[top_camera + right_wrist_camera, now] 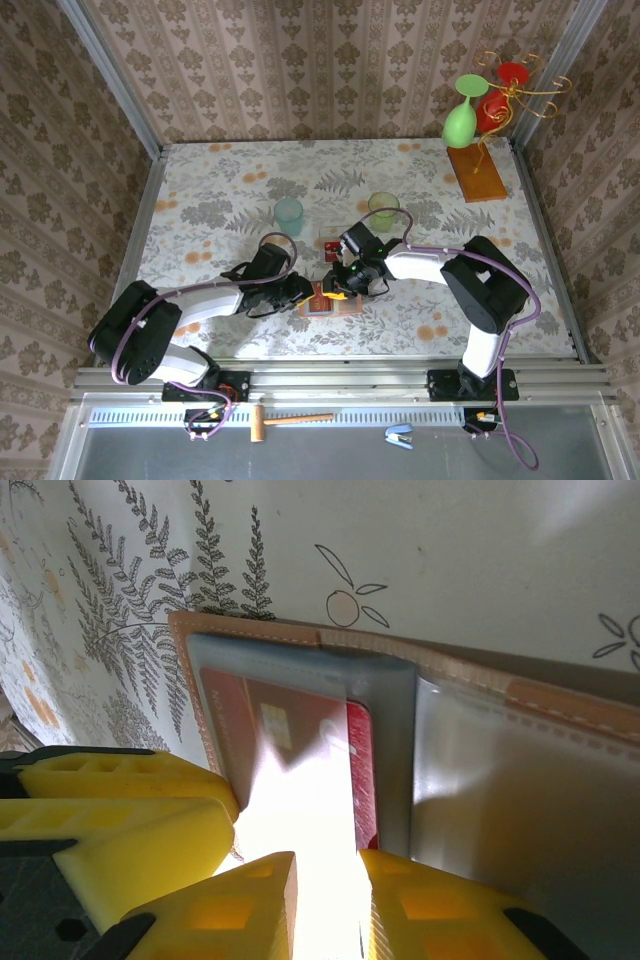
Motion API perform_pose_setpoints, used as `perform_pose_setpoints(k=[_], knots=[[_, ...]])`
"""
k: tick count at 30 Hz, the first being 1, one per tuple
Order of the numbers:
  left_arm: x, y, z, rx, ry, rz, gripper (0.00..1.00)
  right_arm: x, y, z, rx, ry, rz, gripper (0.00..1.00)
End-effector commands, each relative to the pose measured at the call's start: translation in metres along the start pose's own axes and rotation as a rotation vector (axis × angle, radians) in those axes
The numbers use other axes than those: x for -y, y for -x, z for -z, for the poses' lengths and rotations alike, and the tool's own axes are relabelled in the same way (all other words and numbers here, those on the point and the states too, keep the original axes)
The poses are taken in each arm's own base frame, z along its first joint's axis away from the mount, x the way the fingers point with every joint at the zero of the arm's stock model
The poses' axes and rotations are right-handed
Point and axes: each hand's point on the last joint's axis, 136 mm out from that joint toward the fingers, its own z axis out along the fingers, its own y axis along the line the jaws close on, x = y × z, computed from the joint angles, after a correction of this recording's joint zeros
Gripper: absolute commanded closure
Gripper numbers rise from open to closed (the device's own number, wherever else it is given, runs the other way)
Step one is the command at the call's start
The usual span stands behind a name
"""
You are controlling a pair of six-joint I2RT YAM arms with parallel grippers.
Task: Take the credit cards out of the card holder
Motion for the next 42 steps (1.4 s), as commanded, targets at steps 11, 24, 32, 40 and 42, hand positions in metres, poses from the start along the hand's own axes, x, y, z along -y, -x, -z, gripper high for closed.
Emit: perform_pose_setpoints(k=[11, 24, 32, 40, 42], knots=[[-0.009, 0.003, 0.001, -0.004, 0.014, -0.016, 0.79, 0.009, -0.002, 0.000, 0.007, -0.058, -0.011, 0.76], [-0.009, 0.005, 0.000, -0.048, -0.002, -0.039, 0.79, 0.006, -0.006, -0.001, 0.046, -0.073, -0.032, 0.75], [-0.013, 0.012, 0.002, -0.045, -0.005, -0.026, 0.78, -0.003, -0.008, -0.001, 0.051, -0.069, -0.019, 0.75], [-0.011, 0.012, 0.004, -0.048, -0.011, -0.024, 0.78, 0.000, -0.009, -0.002, 0.052, -0.084, -0.012, 0.75], [-0.013, 0.011, 0.004, -0.047, -0.007, -0.019, 0.78, 0.002, -0.008, -0.001, 0.056, -0.097, -0.005, 0.75]])
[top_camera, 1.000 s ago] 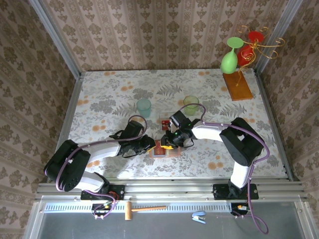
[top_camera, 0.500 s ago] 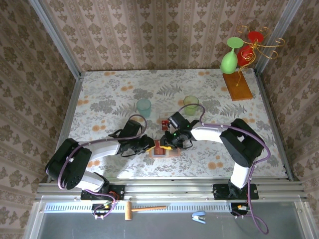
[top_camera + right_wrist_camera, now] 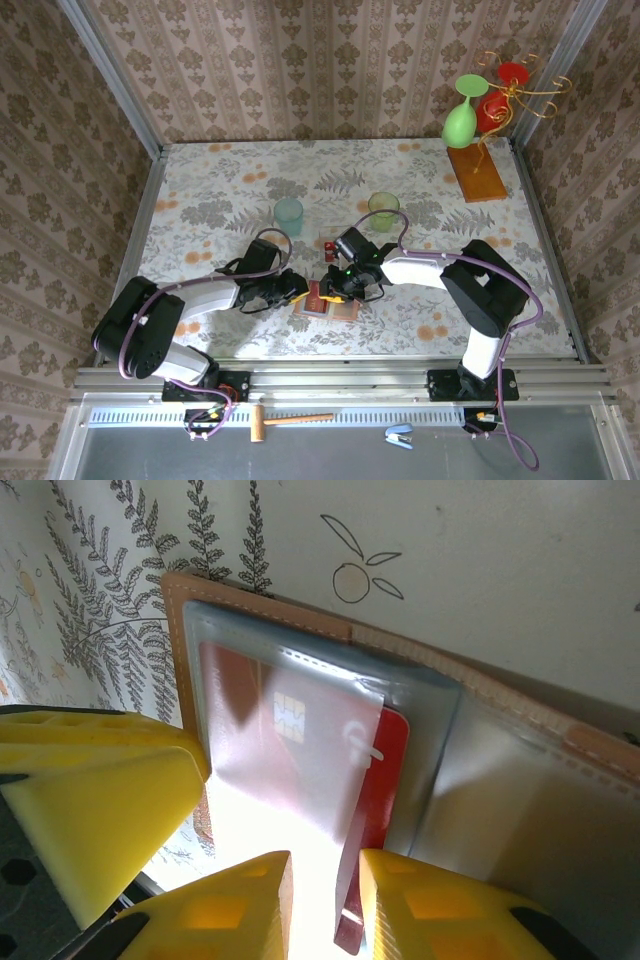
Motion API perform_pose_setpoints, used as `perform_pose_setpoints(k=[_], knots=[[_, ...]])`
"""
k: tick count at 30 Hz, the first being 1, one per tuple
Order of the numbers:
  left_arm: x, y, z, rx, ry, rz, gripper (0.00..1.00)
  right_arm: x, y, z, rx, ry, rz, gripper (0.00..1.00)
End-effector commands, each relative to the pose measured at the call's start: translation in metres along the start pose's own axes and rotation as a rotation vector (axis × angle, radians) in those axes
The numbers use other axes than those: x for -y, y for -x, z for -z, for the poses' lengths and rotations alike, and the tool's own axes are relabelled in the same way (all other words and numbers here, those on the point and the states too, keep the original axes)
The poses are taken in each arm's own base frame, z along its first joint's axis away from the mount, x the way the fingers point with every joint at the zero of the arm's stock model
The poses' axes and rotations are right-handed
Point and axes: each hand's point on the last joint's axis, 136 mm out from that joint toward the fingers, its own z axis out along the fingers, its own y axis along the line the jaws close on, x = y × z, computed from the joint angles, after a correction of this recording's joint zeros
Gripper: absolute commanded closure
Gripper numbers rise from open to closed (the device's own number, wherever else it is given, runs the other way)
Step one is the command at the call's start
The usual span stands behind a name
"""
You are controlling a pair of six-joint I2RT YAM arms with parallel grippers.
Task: Take the credit cards out of the card holder
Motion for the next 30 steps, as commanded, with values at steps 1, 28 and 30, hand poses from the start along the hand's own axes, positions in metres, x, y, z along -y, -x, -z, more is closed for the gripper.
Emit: perform_pose_setpoints(k=[1, 28, 30], knots=[[-0.006, -0.002, 0.000, -0.018, 0.019, 0.003, 0.78, 0.007, -0.002, 0.005, 0.014, -0.056, 0.003, 0.75], [-0.005, -0.014, -0.005, -0.025, 0.025, 0.012, 0.79, 0.016, 0.008, 0.022, 0.028, -0.076, 0.025, 0.75], [-0.004, -0.014, -0.004, -0.018, 0.023, 0.012, 0.78, 0.014, 0.010, 0.024, 0.028, -0.076, 0.031, 0.75]])
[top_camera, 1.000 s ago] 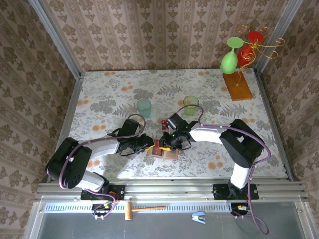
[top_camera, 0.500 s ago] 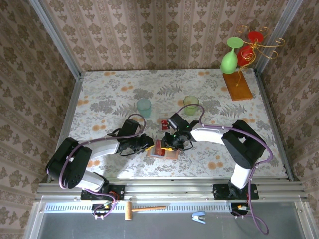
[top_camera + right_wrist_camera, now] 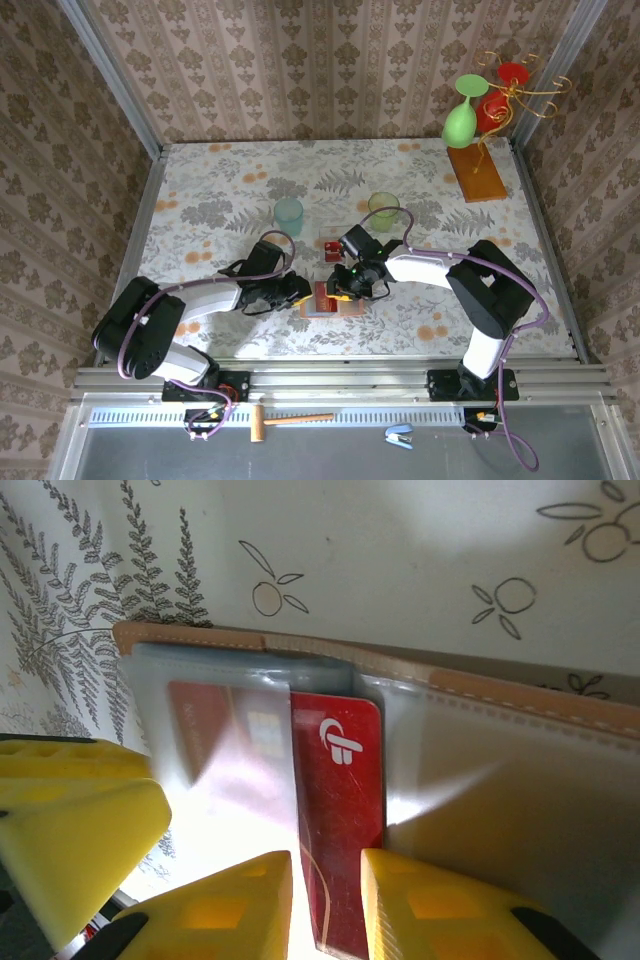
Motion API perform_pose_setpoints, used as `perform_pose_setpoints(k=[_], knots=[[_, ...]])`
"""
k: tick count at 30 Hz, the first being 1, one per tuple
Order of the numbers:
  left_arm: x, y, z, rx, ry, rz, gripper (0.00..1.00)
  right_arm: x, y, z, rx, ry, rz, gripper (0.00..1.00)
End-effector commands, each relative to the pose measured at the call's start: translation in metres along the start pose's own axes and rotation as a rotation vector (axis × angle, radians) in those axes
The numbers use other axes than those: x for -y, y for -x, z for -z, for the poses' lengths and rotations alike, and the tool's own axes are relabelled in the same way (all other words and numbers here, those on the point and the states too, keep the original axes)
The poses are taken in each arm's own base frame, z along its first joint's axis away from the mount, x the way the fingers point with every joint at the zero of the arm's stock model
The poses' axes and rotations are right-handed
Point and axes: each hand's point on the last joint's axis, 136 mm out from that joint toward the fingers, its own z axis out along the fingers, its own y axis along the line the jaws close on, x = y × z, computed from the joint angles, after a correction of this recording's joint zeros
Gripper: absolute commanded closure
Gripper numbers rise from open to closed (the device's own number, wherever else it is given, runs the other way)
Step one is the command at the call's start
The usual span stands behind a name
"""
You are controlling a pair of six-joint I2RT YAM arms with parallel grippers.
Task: Take the credit cards out of the card holder
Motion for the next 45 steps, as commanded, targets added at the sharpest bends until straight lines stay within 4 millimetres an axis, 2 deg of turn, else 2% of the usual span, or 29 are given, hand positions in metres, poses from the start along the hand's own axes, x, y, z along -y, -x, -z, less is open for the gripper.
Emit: perform_pose_setpoints(k=[1, 12, 20, 24, 33, 38, 45], knots=[[-0.007, -0.004, 0.001, 0.008, 0.022, 0.017, 0.78, -0.006, 0.004, 0.012, 0.013, -0.008, 0.026, 0.75], [0.018, 0.006, 0.017, 0.045, -0.004, -0.025, 0.79, -0.015, 0.004, 0.025, 0.029, 0.013, 0.040, 0.75], [0.032, 0.001, 0.007, 0.018, -0.015, -0.055, 0.82, -0.025, 0.004, 0.023, 0.018, 0.069, 0.032, 0.75], [0.027, 0.000, -0.001, 0.007, -0.005, -0.045, 0.84, -0.027, 0.003, 0.016, 0.004, 0.093, 0.015, 0.74], [0.004, -0.006, -0.010, -0.009, 0.038, -0.019, 0.86, -0.016, -0.002, 0.005, -0.026, 0.079, -0.003, 0.74], [0.001, -0.006, -0.010, -0.009, 0.042, -0.014, 0.87, -0.011, -0.005, -0.002, -0.049, 0.063, -0.012, 0.72], [-0.002, -0.006, -0.010, -0.010, 0.047, -0.008, 0.87, -0.002, -0.003, 0.002, -0.032, -0.001, 0.002, 0.72]])
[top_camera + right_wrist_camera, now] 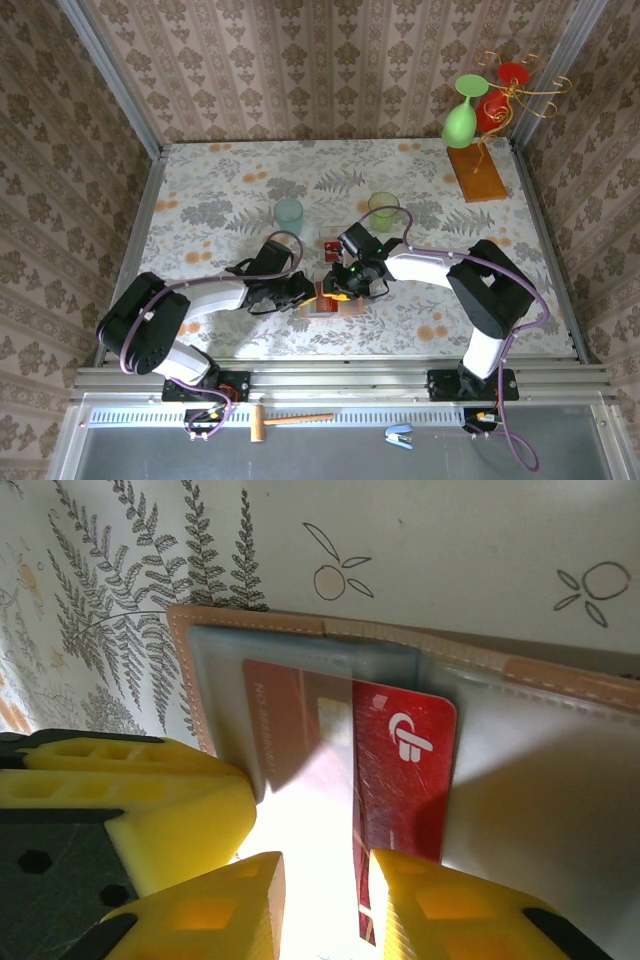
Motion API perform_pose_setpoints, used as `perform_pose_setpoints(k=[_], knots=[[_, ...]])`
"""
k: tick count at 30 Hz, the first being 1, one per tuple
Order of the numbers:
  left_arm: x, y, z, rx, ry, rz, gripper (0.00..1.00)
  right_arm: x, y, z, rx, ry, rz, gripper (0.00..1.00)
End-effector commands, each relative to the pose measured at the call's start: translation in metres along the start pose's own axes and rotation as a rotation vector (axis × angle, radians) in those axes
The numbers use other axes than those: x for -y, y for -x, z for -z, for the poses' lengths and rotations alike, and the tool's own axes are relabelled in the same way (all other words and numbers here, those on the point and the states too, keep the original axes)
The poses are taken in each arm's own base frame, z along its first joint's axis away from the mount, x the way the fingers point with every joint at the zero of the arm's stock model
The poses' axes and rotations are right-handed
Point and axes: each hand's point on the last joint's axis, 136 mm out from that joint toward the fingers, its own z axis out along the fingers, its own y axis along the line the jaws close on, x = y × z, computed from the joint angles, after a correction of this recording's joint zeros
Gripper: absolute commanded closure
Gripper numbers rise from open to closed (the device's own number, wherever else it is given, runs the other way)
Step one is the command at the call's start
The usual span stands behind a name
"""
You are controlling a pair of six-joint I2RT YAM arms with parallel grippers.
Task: Take the credit cards out of the card holder
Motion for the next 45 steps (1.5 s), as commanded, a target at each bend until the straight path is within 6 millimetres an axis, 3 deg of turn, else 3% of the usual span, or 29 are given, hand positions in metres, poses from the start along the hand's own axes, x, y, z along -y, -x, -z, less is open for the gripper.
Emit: perform_pose_setpoints(k=[1, 13, 24, 45], knots=[[-0.010, 0.000, -0.001, 0.007, 0.024, 0.021, 0.87, 0.011, -0.001, 0.001, -0.003, -0.055, 0.000, 0.72], [-0.004, 0.003, 0.001, 0.012, 0.012, 0.015, 0.86, 0.005, 0.003, 0.009, 0.022, -0.052, 0.017, 0.71], [0.016, 0.009, 0.009, 0.018, -0.015, -0.015, 0.86, 0.001, 0.007, 0.016, 0.055, 0.010, 0.011, 0.72], [-0.010, 0.000, -0.005, -0.017, 0.033, 0.011, 0.89, 0.020, 0.001, -0.003, 0.018, 0.078, -0.051, 0.75]])
